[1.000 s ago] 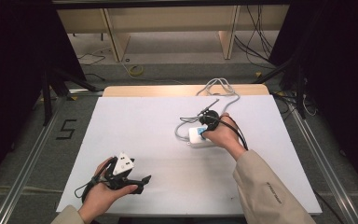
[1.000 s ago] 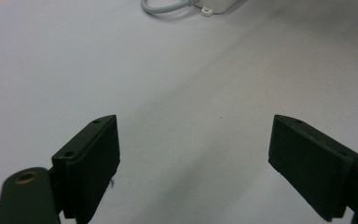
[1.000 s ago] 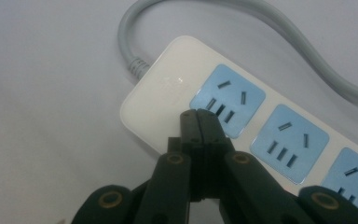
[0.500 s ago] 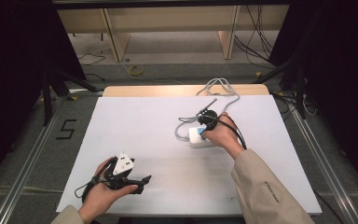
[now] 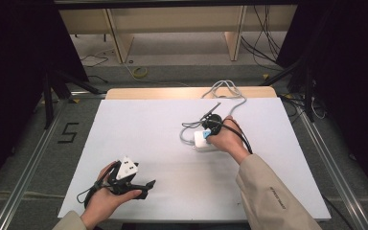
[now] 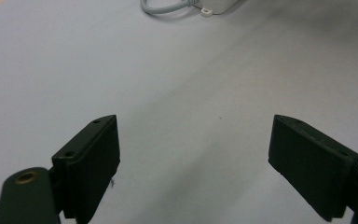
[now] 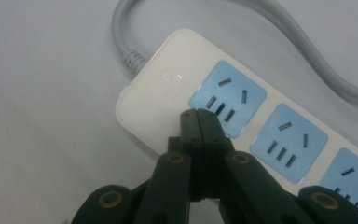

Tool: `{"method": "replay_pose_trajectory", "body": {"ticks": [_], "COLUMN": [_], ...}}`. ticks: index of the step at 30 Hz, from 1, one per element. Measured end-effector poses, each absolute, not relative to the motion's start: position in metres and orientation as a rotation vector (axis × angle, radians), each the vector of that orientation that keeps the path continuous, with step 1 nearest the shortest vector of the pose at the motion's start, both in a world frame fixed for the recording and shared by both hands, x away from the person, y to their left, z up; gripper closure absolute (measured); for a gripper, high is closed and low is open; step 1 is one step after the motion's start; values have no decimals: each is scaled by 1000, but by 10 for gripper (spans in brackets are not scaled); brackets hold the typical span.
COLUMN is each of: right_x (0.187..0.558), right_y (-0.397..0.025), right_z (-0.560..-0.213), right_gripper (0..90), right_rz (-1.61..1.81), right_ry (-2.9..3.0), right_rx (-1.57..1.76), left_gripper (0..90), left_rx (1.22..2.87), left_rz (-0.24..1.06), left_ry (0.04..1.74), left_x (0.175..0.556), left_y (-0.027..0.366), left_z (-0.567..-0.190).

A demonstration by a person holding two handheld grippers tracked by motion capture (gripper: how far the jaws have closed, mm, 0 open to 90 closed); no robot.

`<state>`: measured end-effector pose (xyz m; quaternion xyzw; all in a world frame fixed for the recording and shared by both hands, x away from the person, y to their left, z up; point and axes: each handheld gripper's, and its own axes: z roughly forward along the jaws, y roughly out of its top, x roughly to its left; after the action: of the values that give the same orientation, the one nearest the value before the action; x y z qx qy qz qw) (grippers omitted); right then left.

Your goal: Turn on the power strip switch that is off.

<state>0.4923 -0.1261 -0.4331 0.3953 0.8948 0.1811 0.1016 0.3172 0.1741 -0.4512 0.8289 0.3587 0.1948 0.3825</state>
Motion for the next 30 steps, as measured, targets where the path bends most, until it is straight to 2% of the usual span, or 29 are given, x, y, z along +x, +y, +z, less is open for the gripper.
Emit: {"method": "replay_pose_trajectory", "body": {"ticks": [30], "right_x": [491], "right_y": [-123], "right_z": [-435], "right_gripper": [900], "right_rz": [507], "right_ry": [2632], "right_rx": [1161], "left_gripper": [161], "left_rx": [2113], "left_rz": [498], "left_ry": [915], "left_x": [317], "left_y": [173], "left_z": [-451]}}
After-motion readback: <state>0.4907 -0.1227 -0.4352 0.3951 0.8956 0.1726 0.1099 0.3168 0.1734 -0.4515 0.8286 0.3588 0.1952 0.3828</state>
